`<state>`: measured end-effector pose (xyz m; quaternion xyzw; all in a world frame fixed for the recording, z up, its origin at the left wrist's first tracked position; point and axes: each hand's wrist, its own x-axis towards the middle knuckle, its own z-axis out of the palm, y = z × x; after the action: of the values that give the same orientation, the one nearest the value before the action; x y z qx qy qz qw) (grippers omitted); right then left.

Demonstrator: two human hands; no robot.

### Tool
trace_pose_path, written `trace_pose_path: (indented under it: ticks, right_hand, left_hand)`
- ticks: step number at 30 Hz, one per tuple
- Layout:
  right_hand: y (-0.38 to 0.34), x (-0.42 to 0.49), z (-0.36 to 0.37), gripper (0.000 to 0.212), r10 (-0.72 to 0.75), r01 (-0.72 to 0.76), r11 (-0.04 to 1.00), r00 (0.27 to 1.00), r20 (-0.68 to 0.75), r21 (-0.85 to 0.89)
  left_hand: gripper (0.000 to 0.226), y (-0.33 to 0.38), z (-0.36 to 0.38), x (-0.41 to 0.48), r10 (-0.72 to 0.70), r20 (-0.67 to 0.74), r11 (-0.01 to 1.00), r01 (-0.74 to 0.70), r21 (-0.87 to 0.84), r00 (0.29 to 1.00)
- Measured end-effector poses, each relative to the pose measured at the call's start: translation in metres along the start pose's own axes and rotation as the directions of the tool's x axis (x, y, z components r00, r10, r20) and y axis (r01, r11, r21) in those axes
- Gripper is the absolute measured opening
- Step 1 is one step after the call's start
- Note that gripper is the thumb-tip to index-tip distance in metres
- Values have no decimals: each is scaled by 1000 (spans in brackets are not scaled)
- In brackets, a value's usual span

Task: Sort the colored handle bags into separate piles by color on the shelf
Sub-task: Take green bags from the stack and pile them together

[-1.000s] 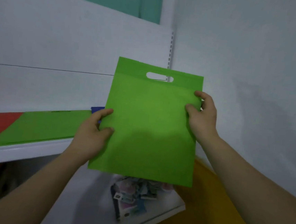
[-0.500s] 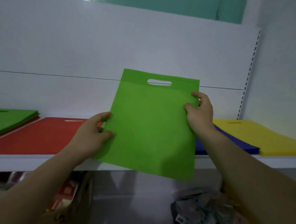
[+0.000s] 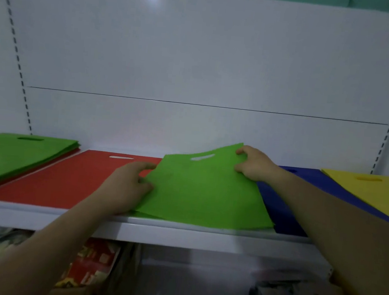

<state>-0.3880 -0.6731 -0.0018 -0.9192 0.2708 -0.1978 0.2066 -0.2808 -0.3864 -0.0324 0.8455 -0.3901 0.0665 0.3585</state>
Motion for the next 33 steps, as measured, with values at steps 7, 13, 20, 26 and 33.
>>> trace_pose_path:
  ticks: [7,13,20,26,33]
  right_hand:
    - [3,3,13,53,12,66,920,980,197,-386]
    - [2,0,15,57,3,113,896,966,260,-430]
    - [-4,-6,14,55,10,159,882,935,355,-444]
    - [0,-8,21,50,20,143,883,939,342,-446]
    - [5,-12,23,60,28,113,916,939,343,-385]
  left_hand:
    - [44,-3,-1,-1,-46,211,982,6,188,976]
    - [134,3,-9,-12,-22,486,977,-84,195,874]
    - [139,-7,-1,-13,47,451,975,-139,174,891]
    - [134,-10,3,-15,91,399,973,-167,161,912]
    - [104,-12,4,-17,165,350,964,-227,142,922]
